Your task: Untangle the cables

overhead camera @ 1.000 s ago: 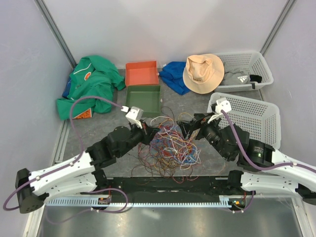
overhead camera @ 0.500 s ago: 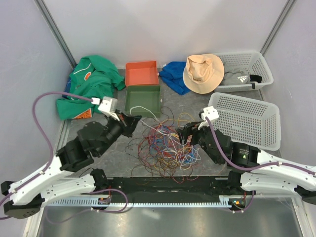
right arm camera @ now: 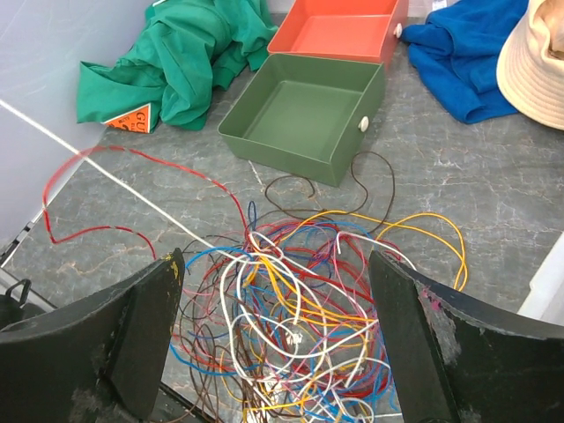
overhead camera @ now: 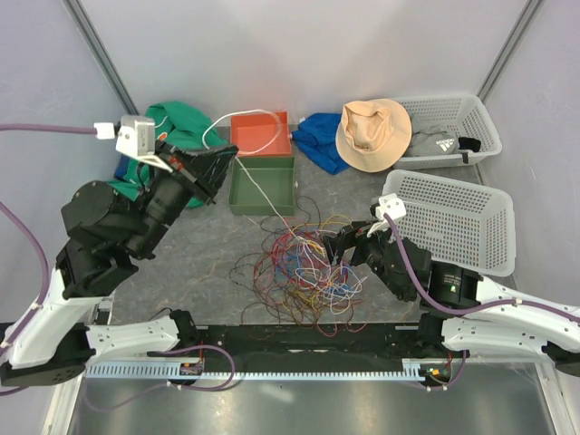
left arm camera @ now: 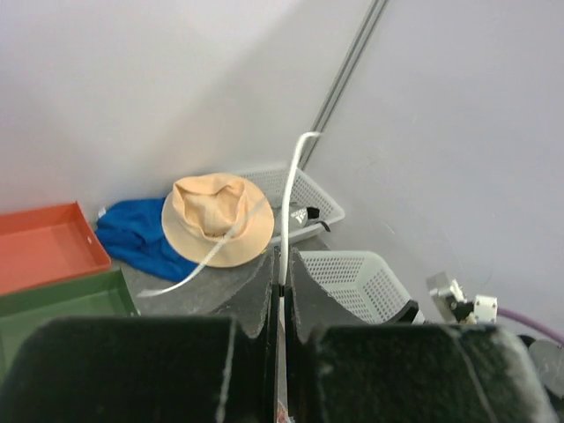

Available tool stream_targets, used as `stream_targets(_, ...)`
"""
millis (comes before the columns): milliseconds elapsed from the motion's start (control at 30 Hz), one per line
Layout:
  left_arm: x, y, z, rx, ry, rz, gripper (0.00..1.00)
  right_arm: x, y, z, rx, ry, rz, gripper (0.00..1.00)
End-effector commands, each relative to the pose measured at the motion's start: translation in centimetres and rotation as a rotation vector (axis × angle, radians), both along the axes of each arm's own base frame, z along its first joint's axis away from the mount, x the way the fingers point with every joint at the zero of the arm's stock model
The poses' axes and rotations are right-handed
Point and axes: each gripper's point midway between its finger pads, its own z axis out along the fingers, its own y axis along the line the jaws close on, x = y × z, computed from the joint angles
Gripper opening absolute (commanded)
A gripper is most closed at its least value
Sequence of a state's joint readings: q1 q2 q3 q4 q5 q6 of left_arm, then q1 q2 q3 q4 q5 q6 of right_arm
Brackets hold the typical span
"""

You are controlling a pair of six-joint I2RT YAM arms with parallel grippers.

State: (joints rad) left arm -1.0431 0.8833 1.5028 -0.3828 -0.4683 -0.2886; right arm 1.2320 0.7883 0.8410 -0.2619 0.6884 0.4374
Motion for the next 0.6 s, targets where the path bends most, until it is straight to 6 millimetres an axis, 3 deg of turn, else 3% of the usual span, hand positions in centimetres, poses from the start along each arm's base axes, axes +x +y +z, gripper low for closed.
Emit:
stream_targets(0, 0.3, -1.1, 4.0, 0.042, -0.093, -0.012, 0.02, 0.0, 0.4, 0.7, 0.035, -0.017, 0.011, 0.93)
stream_targets(33, 0.8, -2.3, 4.1, 0.062, -0.092, -0.026, 0.02, 0.0, 0.6, 0.9, 0.038, -0.022, 0.020, 0.93)
stream_targets(67, 0.5, -1.9, 5.8, 0.047, -0.120, -0.025, 0.02, 0.0, 0.7, 1.2, 0.043, -0.026, 0.026, 0.93)
stream_targets(167, 1.0, -3.3, 7.2, 0.066, -0.145, -0.039, 0.02, 0.0, 1.3, 2.5, 0.069, -0.053, 0.047, 0.92)
stream_targets(200, 0.7, -2.9, 8.7, 0.047, -0.164, -0.040, 0.02, 0.0, 1.6, 3.2, 0.094, -0.065, 0.055, 0.92)
stream_targets(300, 0.8, -3.3, 10.0, 0.046, -0.183, -0.045, 0.02, 0.0, 2.0, 5.5, 0.150, -0.111, 0.069, 0.92)
stream_targets(433, 0.8, -4.0, 9.9, 0.052, -0.179, -0.067, 0.02, -0.1, 2.9, 9.1, 0.227, -0.188, 0.106, 0.91)
stream_targets(567, 1.2, -4.7, 8.6, 0.075, -0.158, -0.070, 0.02, -0.1, 4.6, 10.8, 0.231, -0.227, 0.147, 0.91)
